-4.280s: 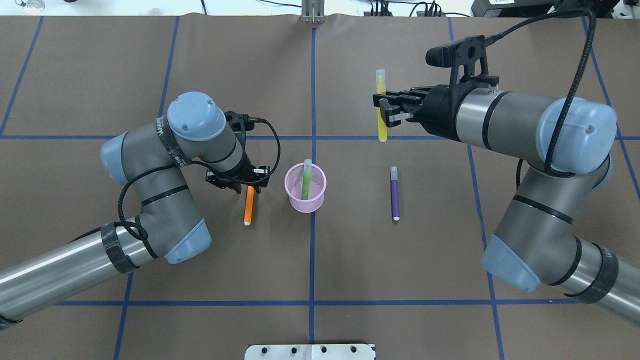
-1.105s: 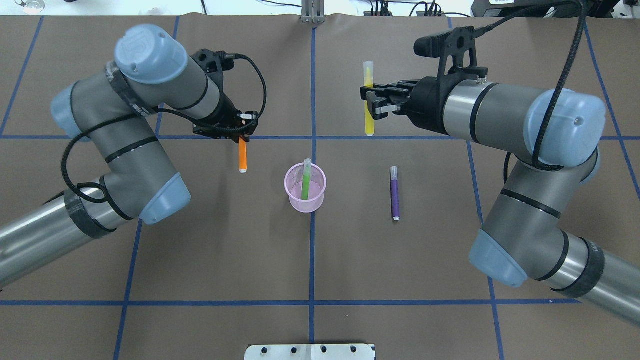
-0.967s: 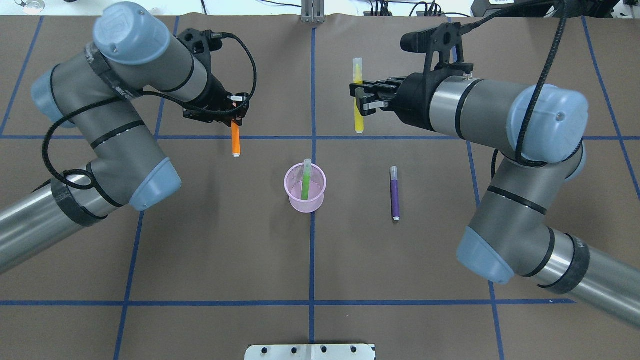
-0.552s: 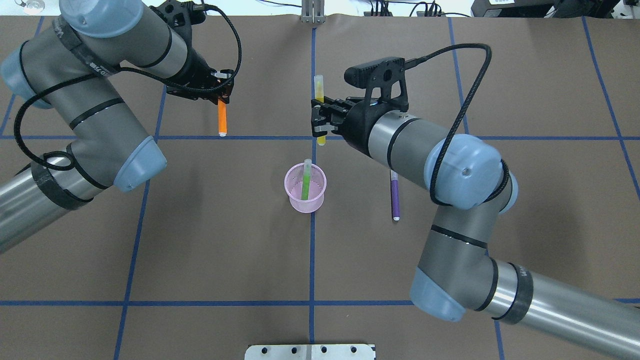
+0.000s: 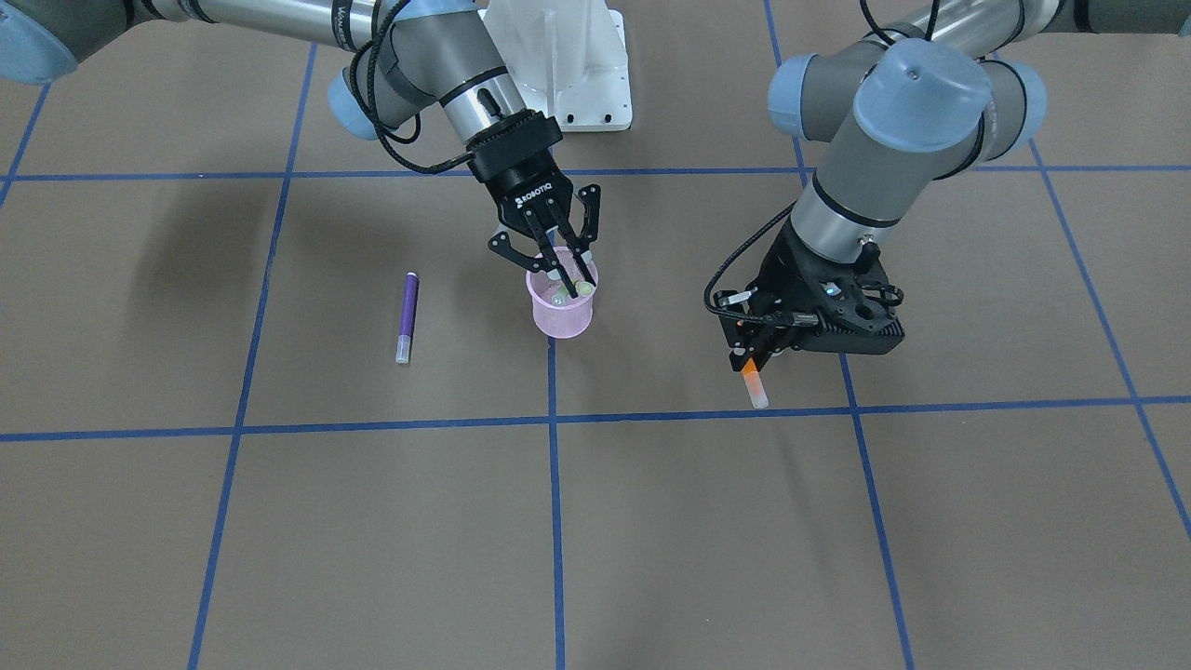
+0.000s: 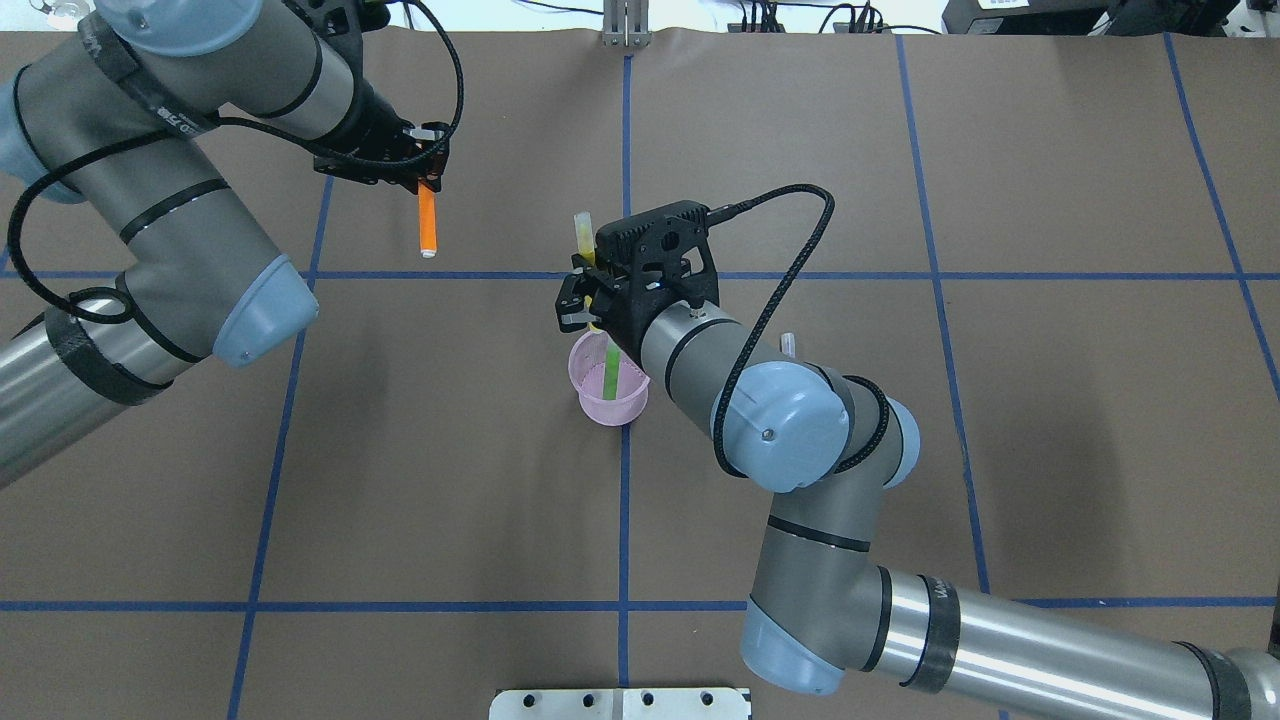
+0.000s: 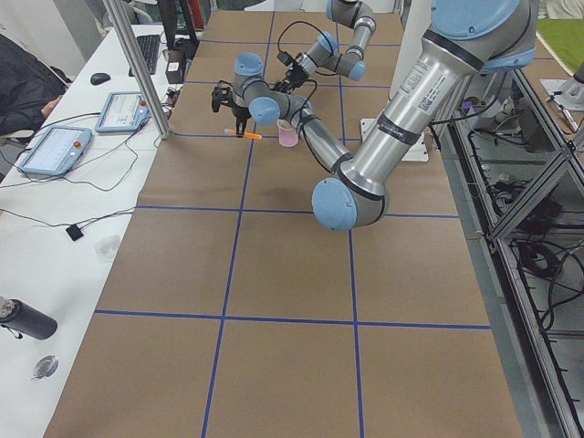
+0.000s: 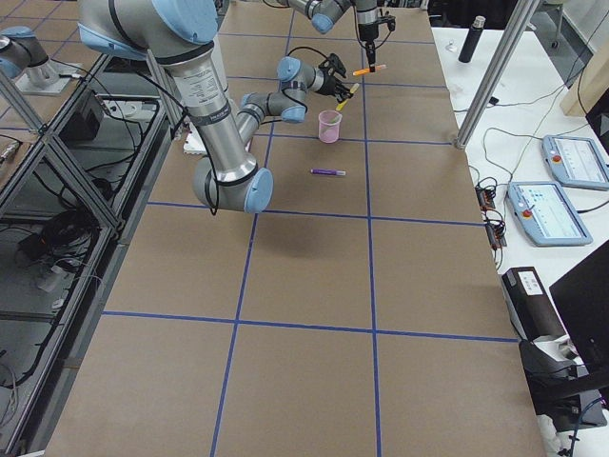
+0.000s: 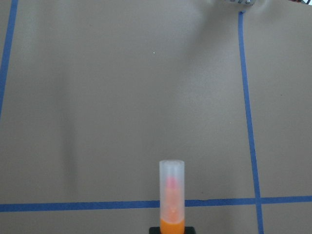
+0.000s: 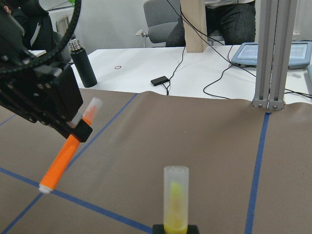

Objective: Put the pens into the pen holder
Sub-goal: 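Lower yellow marker into cup with right gripper while left holds orange marker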

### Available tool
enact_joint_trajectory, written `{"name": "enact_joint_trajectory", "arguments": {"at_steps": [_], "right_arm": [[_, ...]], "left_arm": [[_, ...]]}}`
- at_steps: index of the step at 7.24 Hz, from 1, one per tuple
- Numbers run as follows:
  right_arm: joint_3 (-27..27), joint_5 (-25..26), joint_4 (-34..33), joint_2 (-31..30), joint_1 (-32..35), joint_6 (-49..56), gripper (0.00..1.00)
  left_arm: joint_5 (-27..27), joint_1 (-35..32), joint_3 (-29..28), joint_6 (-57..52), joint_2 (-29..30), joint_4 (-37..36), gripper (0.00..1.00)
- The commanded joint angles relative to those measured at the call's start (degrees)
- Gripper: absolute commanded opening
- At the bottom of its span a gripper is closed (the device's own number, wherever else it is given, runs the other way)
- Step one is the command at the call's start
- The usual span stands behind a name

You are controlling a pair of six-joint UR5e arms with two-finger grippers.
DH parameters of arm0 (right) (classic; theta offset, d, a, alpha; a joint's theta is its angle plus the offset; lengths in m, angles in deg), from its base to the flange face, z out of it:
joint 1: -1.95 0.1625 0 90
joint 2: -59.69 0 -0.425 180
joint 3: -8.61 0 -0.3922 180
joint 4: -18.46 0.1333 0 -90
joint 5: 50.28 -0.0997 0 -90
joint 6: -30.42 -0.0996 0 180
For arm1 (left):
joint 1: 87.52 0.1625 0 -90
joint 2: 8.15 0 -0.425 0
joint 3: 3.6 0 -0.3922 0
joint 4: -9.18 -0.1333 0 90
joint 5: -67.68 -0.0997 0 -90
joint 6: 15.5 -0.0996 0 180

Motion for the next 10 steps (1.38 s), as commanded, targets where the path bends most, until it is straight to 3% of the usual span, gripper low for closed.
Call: {"name": "enact_joint_trajectory", "arguments": {"at_steps": [1, 2, 3, 5, 6, 7, 8, 10], "right_arm": [[0.0, 0.2, 0.1, -1.9, -1.7, 0.2, 0.00], [0.2, 0.1, 2.0, -2.4, -2.5, 0.2, 0.07], [0.3, 0.4, 3.2, -2.8, -3.9, -0.2, 0.99], [-3.6, -1.0, 1.7, -2.8, -3.2, -0.2, 1.00], [-8.2, -5.9, -7.4, -2.9, -0.8, -2.5, 1.00], [-14.2, -15.2, -23.5, -2.6, 4.1, -6.8, 1.00], [-16.9, -23.8, -32.6, -2.9, 9.3, -7.1, 1.00], [-16.4, -40.9, -43.5, -5.2, 17.7, -13.2, 1.00]], "left_arm": [[0.0, -0.1, -0.5, -1.5, -0.1, 0.0, 0.00], [0.0, -0.2, -0.9, -1.5, -0.1, 0.0, 0.00], [0.0, -0.1, -0.9, -1.5, 0.0, 0.0, 0.00], [-0.1, -0.2, -0.8, -1.5, 0.0, 0.4, 0.00], [-0.3, -0.3, 0.1, -1.5, 0.2, 0.7, 0.00], [-4.1, -0.3, 2.9, -2.9, 0.2, 2.6, 0.00], [-9.0, -0.2, 3.9, -5.7, -1.0, 10.6, 0.00], [-19.4, 4.0, 4.0, -6.0, -8.6, 35.4, 0.00]]}}
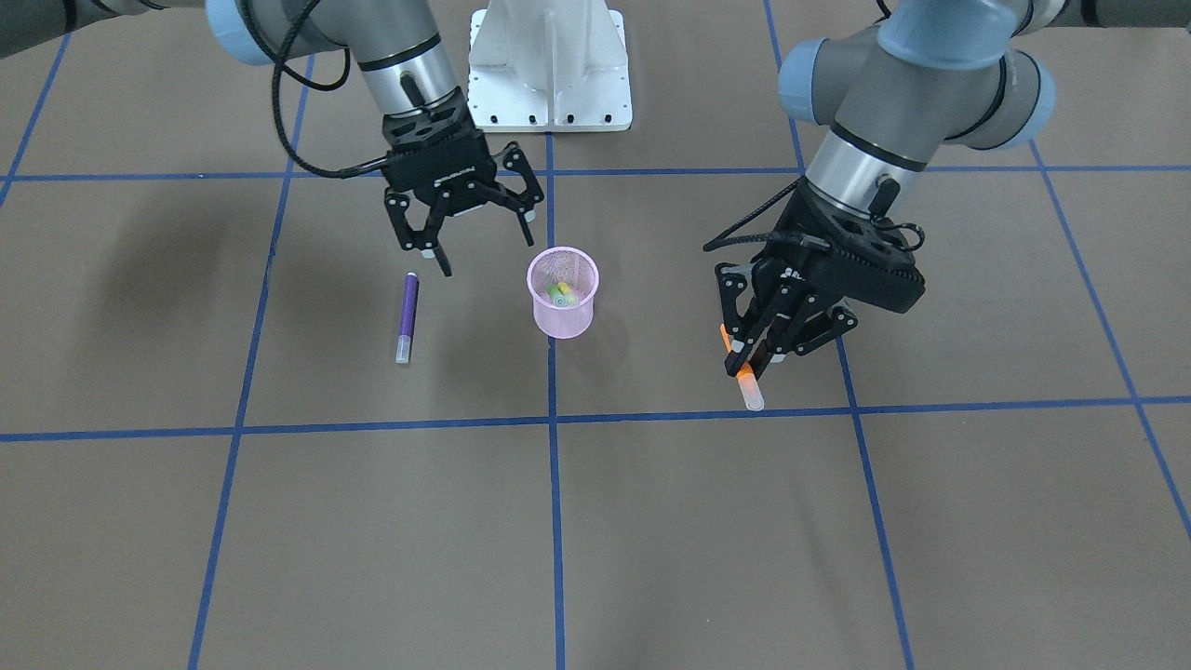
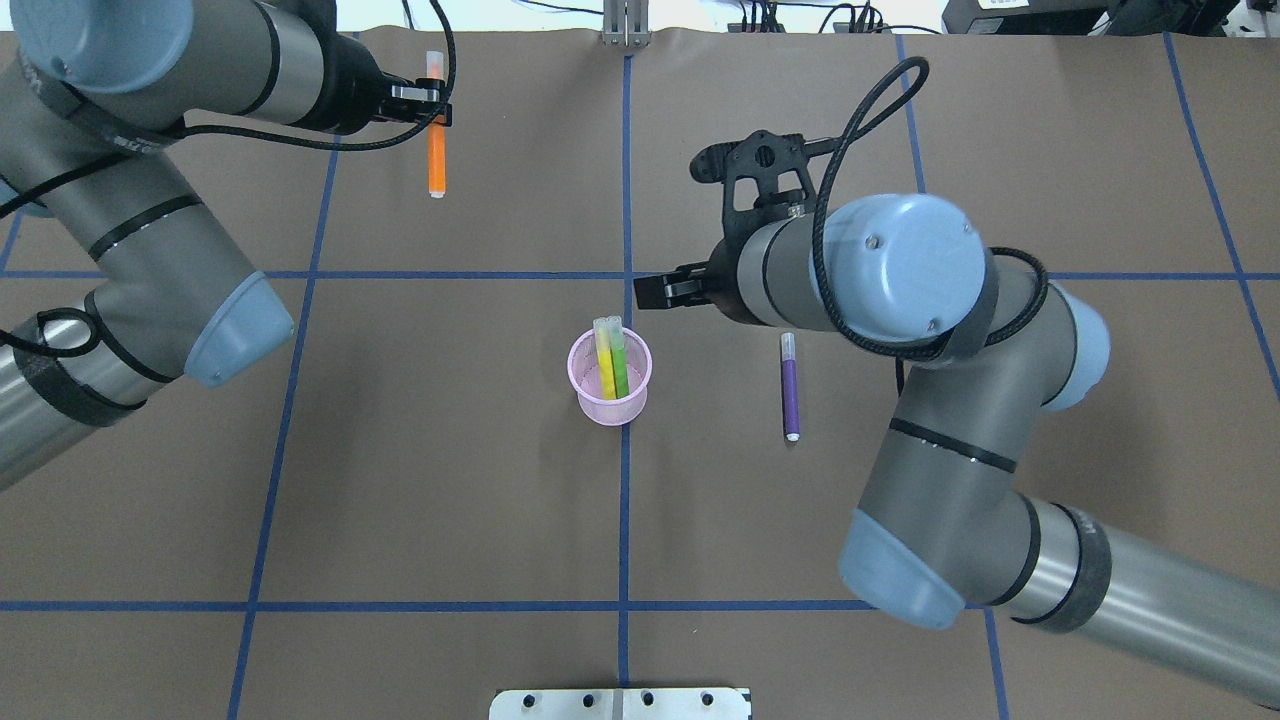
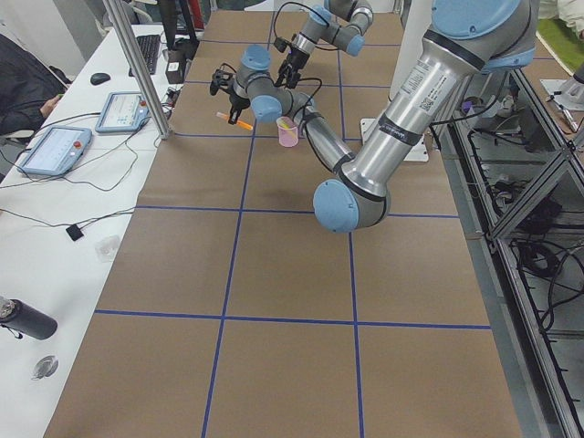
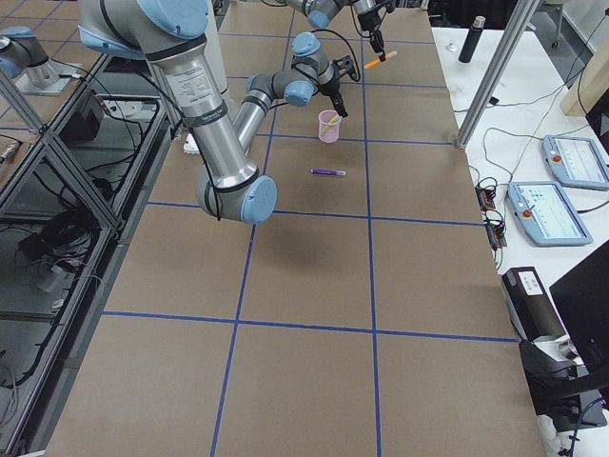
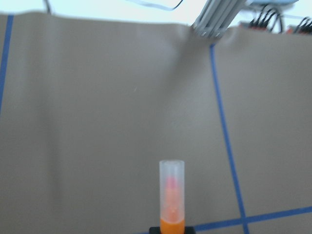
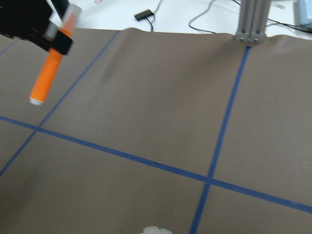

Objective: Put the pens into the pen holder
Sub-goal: 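Carry orange marker over cup with left gripper while right grasps purple marker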

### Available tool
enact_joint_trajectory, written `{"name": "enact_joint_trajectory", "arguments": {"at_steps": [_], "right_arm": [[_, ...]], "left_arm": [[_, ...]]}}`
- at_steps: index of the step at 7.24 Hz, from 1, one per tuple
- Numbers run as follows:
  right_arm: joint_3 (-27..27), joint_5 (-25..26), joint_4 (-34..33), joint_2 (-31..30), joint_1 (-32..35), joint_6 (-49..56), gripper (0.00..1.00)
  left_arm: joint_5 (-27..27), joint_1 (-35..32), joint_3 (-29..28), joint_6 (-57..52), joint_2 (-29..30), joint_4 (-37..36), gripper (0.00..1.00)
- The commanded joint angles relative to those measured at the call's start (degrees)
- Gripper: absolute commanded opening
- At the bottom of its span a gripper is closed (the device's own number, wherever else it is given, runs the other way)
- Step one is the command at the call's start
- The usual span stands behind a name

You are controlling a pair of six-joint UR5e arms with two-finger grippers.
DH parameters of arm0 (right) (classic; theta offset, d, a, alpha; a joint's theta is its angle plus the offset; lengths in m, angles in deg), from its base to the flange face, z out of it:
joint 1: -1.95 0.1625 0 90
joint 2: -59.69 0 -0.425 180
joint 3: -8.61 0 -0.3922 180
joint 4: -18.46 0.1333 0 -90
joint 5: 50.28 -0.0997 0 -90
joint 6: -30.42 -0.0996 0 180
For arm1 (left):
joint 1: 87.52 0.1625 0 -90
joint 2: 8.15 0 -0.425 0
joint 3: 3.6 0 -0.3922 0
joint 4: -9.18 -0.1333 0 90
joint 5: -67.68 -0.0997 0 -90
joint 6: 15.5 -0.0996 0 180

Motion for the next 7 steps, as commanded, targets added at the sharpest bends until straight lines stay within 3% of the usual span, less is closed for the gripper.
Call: {"name": "enact_joint_trajectory", "arguments": {"at_steps": [1, 2, 4, 7], "right_arm": [[1.7, -13.8, -10.0, -2.8, 6.5, -4.0, 1.00], [5.5, -15.7, -9.9, -2.8, 6.6, -4.1, 1.00], [11.0, -18.7, -9.4, -2.1, 7.2, -5.7, 1.00], [18.5, -19.9, -2.7, -1.7, 6.3, -8.1, 0.99]], "left_arm": [[-18.4, 11.0, -0.1, -0.4, -5.7, 18.6, 0.00], [-24.0, 15.8, 0.1, -0.6, -5.4, 22.7, 0.00], [-23.2, 16.8, 1.7, -0.7, -4.6, 23.1, 0.00], [-23.6, 20.5, 0.7, -1.8, -2.6, 22.6, 0.00]]}}
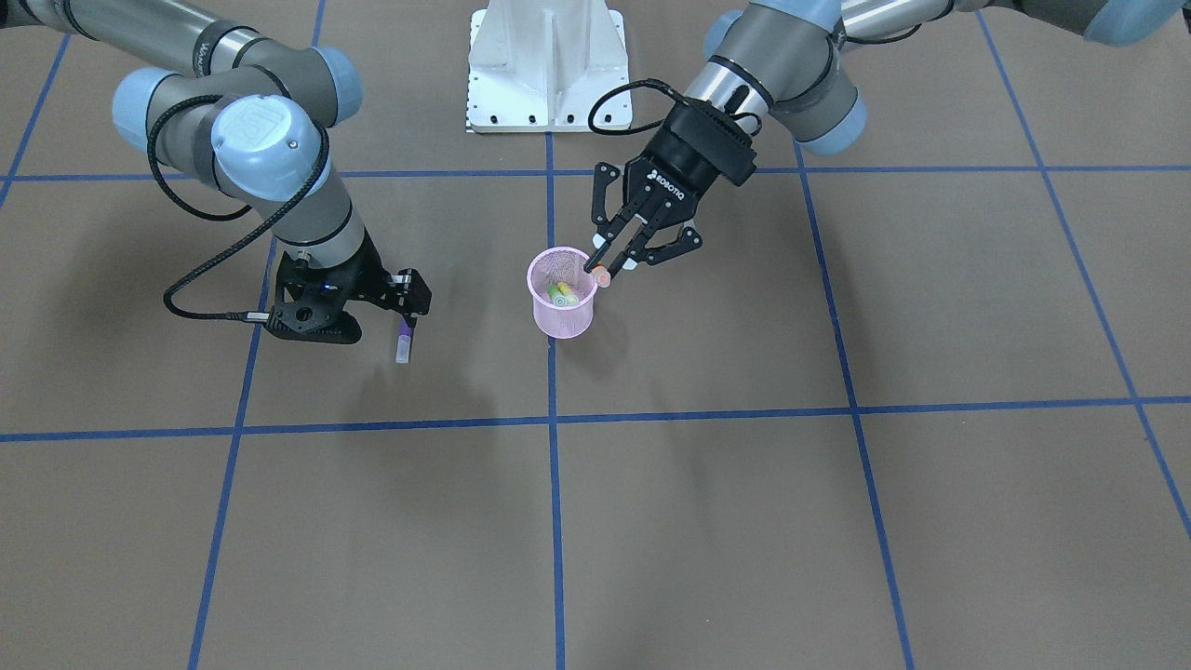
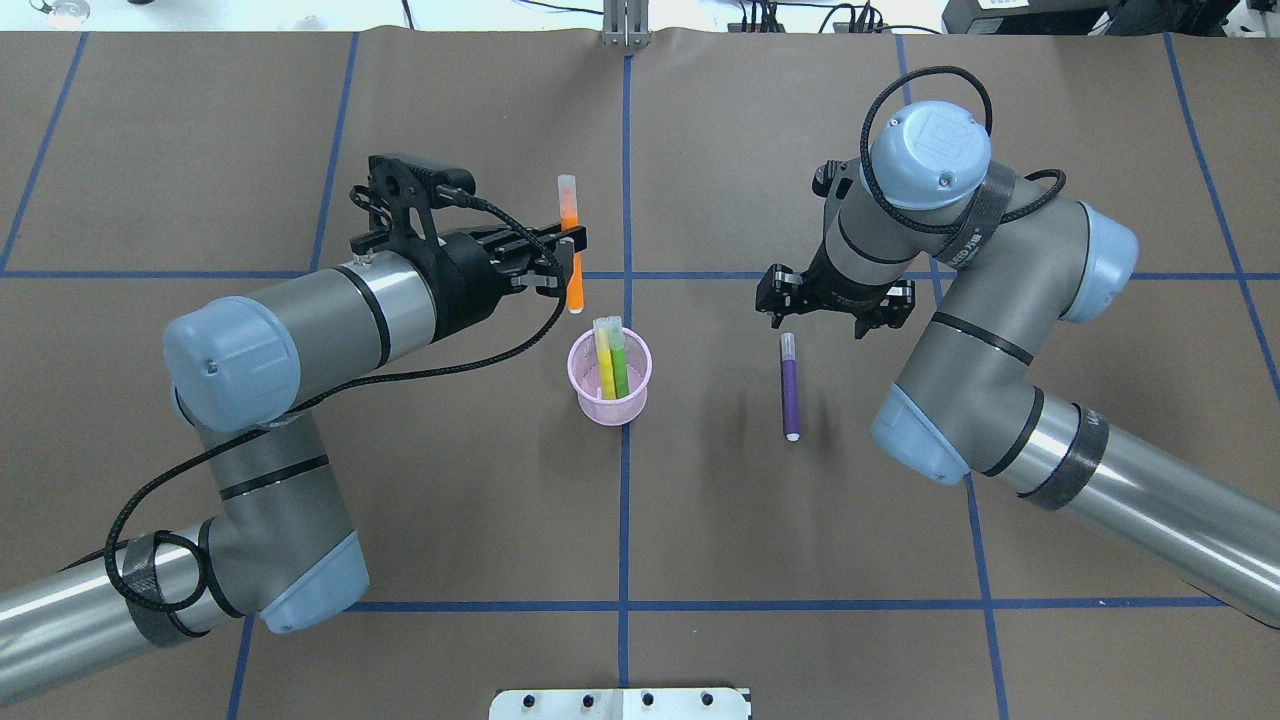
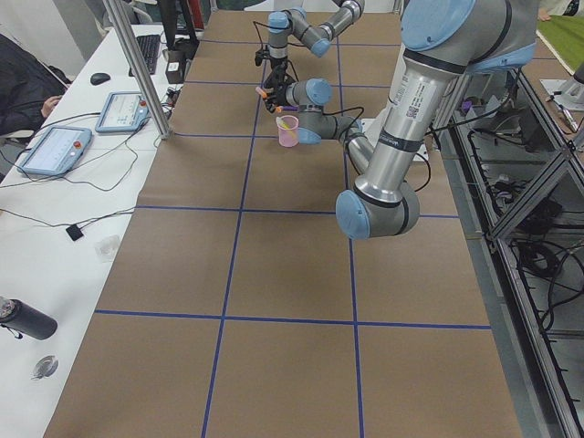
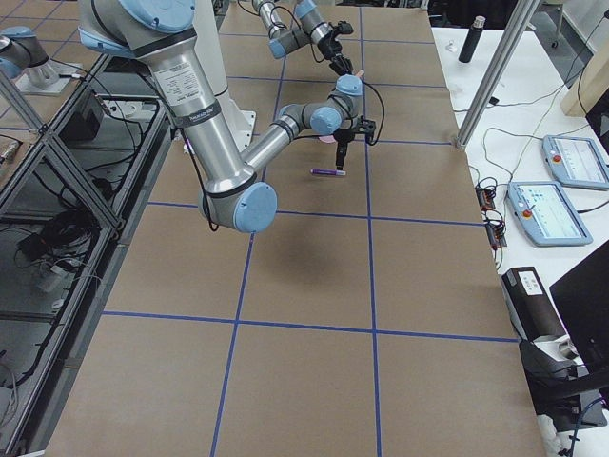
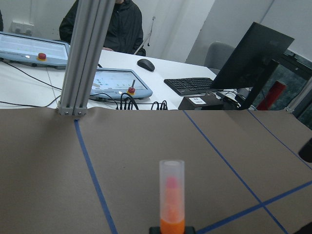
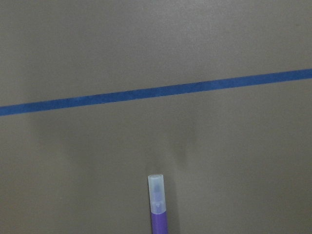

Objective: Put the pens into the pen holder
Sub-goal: 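Carry orange marker over cup with left gripper while right grasps purple marker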

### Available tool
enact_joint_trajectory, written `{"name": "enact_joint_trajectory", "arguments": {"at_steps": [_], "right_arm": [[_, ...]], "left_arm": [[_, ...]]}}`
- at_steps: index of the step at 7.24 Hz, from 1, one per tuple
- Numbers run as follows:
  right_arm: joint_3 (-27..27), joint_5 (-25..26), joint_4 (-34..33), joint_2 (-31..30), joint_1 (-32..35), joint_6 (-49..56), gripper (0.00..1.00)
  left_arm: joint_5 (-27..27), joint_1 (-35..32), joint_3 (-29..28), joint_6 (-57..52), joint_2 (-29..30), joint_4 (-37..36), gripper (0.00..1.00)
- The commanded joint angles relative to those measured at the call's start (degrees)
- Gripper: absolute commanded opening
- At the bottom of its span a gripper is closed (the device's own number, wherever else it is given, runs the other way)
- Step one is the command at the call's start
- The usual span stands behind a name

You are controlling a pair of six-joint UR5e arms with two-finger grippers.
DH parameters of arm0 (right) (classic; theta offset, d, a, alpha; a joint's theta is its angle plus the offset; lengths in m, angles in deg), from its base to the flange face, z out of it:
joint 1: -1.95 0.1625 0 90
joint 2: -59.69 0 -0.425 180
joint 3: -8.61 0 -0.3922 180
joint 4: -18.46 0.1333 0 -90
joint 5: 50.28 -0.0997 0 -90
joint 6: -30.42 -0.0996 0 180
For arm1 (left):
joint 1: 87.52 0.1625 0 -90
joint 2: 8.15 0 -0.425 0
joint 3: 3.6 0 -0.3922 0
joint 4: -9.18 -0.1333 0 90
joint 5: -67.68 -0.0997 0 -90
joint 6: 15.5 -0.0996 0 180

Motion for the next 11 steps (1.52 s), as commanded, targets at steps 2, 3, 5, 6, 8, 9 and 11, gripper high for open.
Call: {"name": "enact_joint_trajectory", "arguments": {"at_steps": [2, 3, 5, 6, 8, 9, 11], "right_arm": [[6.7, -0.1, 4.2, 1.4, -1.5, -0.6, 0.98], [6.9, -0.1, 4.2, 1.5, -1.8, -0.6, 0.97], [7.1, 0.0, 4.2, 1.6, -2.8, -0.7, 0.91], [7.1, 0.0, 4.2, 1.9, -3.2, -0.7, 0.91], [7.2, -0.1, 4.2, 1.9, -3.2, -0.6, 0.91], [7.2, -0.1, 4.2, 1.8, -3.2, -0.6, 0.91], [7.1, -0.2, 4.2, 1.9, -3.2, -0.6, 0.91]], "left_arm": [[0.0, 0.6, -0.9, -0.4, 0.4, -0.1, 0.00], [0.0, 0.7, -1.4, -0.4, 0.4, -0.1, 0.00], [0.0, 0.9, -1.7, -0.4, 0.4, 0.0, 0.00], [0.1, 1.0, -1.7, -0.4, 0.4, 0.1, 0.00], [-0.4, 3.2, -3.4, -0.5, 0.6, 0.0, 0.00], [-0.7, 3.7, -5.9, -0.5, 1.7, 0.2, 0.00], [-2.2, 5.1, -7.0, -0.5, 2.6, 0.3, 0.00]]}}
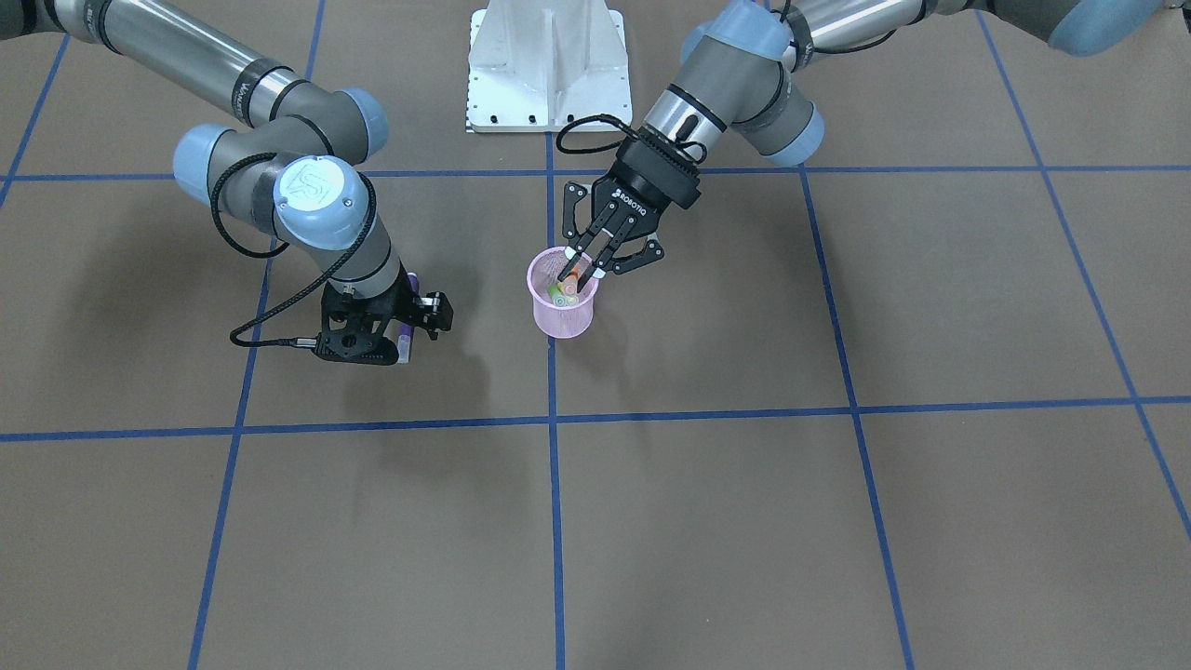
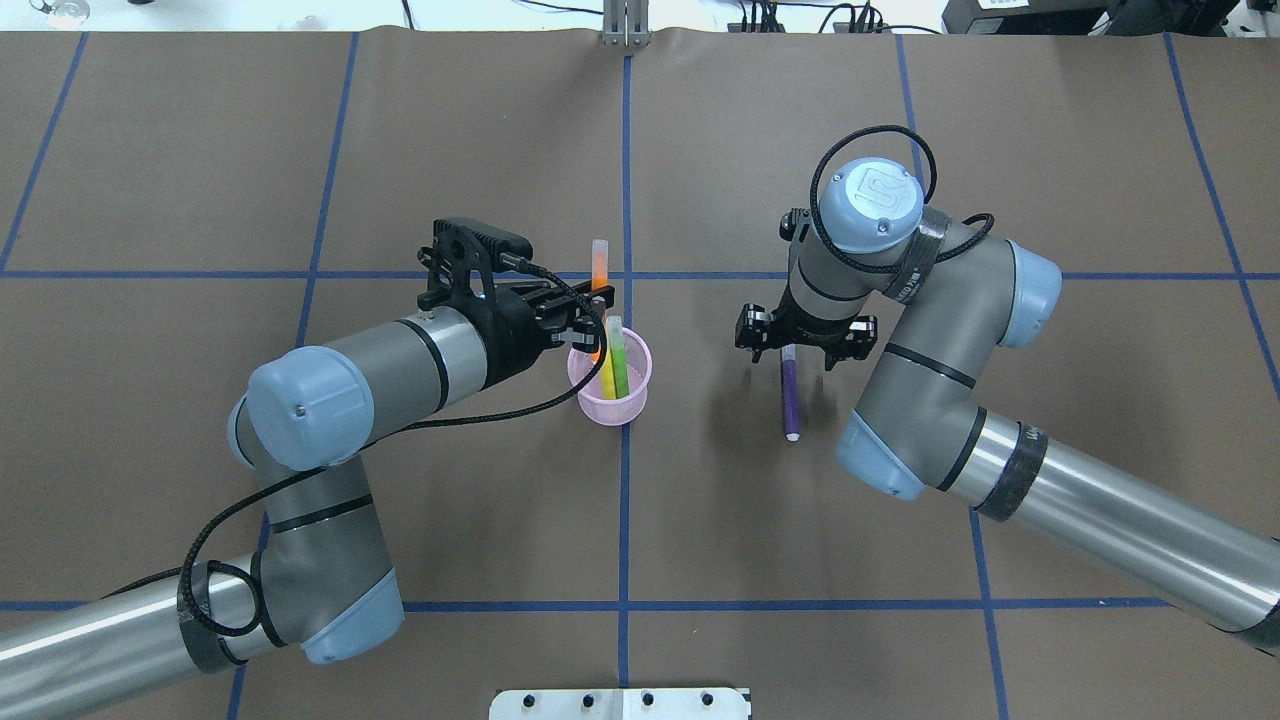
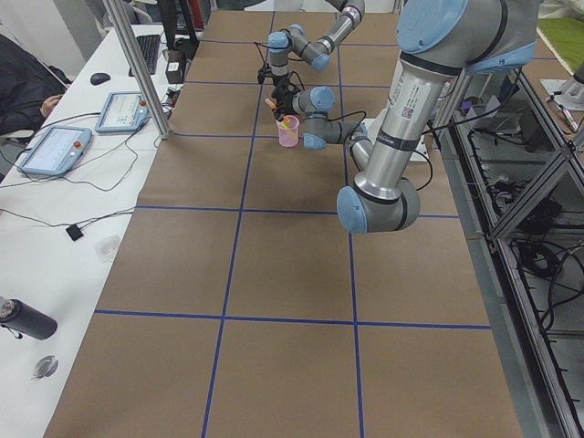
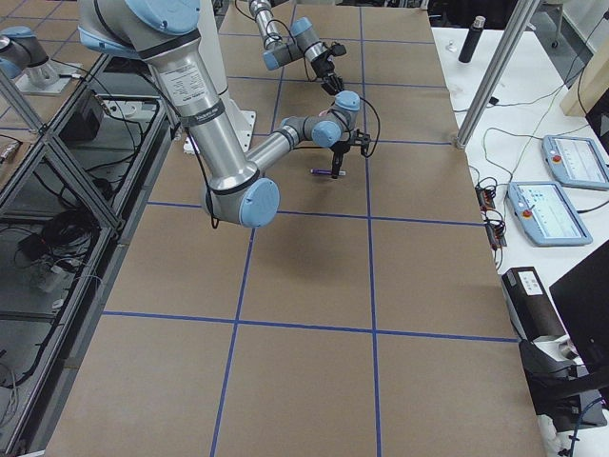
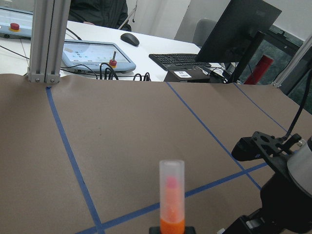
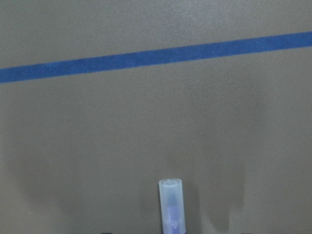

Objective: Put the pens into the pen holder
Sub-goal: 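Carry orange marker over cup with left gripper while right grasps purple marker, then lower the orange marker into the cup and open the left gripper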

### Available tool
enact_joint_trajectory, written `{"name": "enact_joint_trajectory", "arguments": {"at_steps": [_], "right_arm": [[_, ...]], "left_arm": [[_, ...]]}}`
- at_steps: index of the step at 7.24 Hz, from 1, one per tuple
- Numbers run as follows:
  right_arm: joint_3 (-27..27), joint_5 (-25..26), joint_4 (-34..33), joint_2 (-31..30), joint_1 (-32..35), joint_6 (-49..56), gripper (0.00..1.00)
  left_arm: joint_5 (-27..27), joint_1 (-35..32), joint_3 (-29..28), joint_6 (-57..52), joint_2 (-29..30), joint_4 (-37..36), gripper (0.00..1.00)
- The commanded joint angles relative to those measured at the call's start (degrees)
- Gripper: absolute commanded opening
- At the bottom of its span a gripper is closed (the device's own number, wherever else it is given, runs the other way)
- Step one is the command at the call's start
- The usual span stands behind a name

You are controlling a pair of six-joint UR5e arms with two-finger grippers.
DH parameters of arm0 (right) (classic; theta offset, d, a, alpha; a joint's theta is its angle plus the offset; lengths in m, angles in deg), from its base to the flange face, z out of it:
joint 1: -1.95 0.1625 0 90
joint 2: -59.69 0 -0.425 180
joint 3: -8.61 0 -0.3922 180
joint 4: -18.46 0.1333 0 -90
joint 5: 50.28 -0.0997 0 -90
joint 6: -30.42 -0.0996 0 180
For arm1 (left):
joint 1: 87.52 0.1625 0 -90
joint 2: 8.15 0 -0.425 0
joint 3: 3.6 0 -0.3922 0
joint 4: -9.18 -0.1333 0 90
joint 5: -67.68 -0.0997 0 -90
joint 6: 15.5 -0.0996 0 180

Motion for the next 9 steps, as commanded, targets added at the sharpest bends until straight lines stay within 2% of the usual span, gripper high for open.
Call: {"name": "enact_joint_trajectory", "arguments": {"at_steps": [1, 2, 3, 4, 7, 9], "right_arm": [[-0.1, 0.0, 0.0, 0.0, 0.0, 0.0, 0.90], [-0.1, 0.0, 0.3, 0.0, 0.0, -0.1, 0.87], [-0.1, 0.0, 0.3, 0.0, 0.0, 0.0, 0.87], [-0.1, 0.0, 0.3, 0.0, 0.0, -0.1, 0.85], [0.0, 0.0, 0.3, -0.1, -0.4, 0.0, 0.85], [0.2, -0.1, 0.3, -0.1, -0.4, 0.0, 0.74]], "left_arm": [[-0.6, 1.4, -1.1, 0.0, 0.4, 0.1, 0.00], [-1.5, 2.2, -1.2, 0.0, 0.3, 0.2, 0.00], [-1.8, 2.5, -1.2, 0.1, 0.5, 0.3, 0.67], [-3.1, 2.5, -1.0, 0.1, 0.4, 0.4, 1.00], [-3.4, 2.3, 0.9, 0.7, 0.6, 0.6, 1.00], [-3.3, 1.8, 3.5, 0.8, 0.5, -0.1, 1.00]]}}
